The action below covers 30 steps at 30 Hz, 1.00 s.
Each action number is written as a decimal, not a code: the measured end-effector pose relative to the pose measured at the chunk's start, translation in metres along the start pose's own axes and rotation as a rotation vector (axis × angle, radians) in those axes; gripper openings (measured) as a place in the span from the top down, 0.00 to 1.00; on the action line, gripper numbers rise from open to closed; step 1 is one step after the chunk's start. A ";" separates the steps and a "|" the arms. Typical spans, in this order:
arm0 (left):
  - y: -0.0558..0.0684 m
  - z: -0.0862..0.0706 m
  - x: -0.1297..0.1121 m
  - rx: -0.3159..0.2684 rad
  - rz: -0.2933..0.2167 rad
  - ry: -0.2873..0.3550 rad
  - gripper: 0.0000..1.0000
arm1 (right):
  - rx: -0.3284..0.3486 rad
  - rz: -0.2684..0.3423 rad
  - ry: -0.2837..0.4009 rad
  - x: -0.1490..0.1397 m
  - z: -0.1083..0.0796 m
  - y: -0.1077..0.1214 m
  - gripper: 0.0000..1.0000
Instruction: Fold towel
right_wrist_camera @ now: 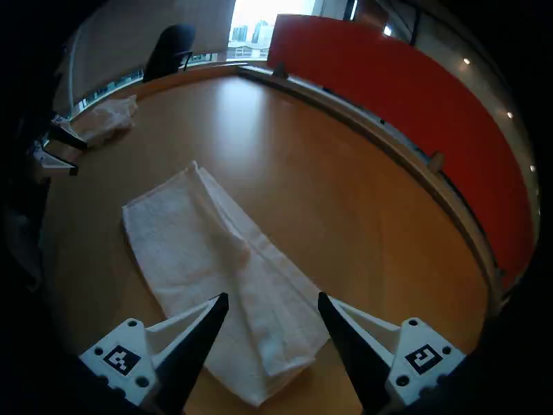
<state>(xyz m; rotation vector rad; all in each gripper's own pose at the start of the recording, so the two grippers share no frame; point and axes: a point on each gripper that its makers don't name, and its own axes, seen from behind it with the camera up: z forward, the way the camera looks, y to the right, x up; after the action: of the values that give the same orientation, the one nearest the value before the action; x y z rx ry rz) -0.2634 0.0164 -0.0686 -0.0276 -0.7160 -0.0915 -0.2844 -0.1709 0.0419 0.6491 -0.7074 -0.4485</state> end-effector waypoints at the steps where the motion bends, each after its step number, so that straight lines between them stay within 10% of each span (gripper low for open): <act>1: 0.001 0.000 0.000 -0.001 0.001 0.000 0.00 | -0.001 0.004 -0.004 -0.005 -0.003 -0.001 0.00; 24: 0.010 -0.004 -0.002 -0.008 0.006 -0.003 0.00 | 0.005 0.077 -0.078 -0.085 -0.056 -0.015 0.01; 30: 0.011 -0.003 -0.005 -0.011 0.005 -0.006 0.00 | 0.036 0.097 -0.131 -0.102 -0.059 -0.022 0.21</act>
<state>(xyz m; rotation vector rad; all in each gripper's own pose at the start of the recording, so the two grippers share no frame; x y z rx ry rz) -0.2638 0.0280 -0.0744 -0.0403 -0.7214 -0.0901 -0.3155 -0.1043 -0.0534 0.6198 -0.8693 -0.3925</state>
